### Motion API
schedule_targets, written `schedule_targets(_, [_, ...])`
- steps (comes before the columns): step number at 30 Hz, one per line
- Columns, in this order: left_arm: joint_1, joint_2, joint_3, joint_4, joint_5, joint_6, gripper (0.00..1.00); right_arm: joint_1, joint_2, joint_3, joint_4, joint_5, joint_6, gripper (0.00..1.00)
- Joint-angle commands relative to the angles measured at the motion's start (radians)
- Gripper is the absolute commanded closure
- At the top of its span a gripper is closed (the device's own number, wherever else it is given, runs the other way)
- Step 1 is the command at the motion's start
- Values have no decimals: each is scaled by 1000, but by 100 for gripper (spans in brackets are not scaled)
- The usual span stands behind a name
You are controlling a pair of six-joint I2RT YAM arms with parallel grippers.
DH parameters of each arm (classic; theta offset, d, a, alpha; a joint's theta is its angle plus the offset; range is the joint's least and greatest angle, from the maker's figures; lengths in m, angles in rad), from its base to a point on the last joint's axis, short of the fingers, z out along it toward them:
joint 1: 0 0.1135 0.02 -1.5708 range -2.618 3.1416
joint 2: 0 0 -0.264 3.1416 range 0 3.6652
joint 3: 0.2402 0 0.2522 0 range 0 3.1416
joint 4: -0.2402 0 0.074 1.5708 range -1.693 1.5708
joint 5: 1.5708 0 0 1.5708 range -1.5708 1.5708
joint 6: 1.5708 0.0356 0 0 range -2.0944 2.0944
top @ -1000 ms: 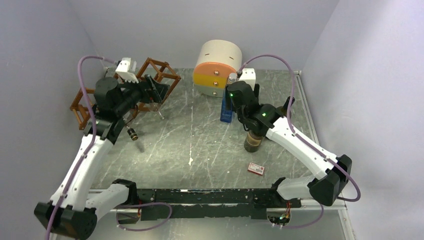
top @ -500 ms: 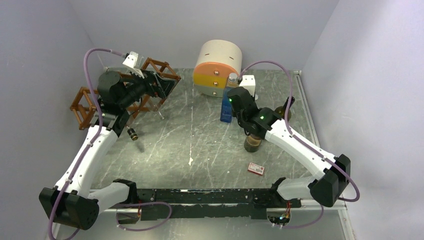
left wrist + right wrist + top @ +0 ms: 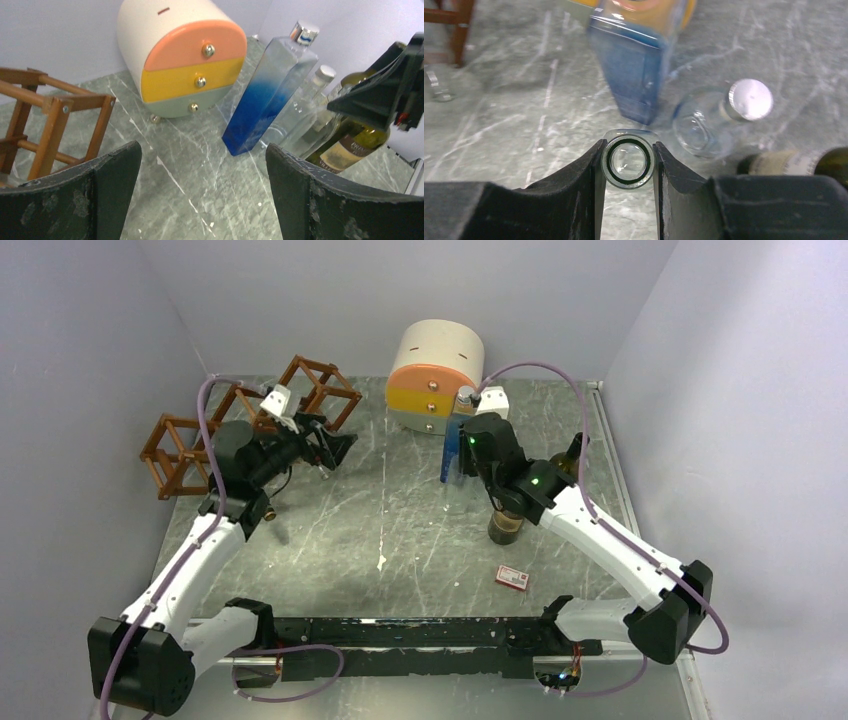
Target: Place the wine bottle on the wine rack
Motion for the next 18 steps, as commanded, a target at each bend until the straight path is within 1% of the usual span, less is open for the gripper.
schedule_targets(1, [1,-58,-86,205,53,59,2,-4,-40,64,164,-183,-36,100])
schedule_targets(3, [-2,-72,-126,264,75,71,2,-5,-33,76,191,-240,-31,100])
schedule_targets(7, [-20,-62,-179,344,184,121,2,-6,-16,100,241,-317,-13,100])
schedule_targets(11, [-72,-44,-199,306,252,264,2,-5,1,129,289,-389,12,100])
schedule_targets(14, [-109,-35,-195,242,236,355,2,-5,11,145,317,-445,30,100])
schedule_targets(16, [-119,-29,-185,209,206,374,2,-5,15,150,336,-472,45,100])
schedule_targets(18, [-125,-24,-188,215,208,373,2,-5,19,155,353,-499,61,100])
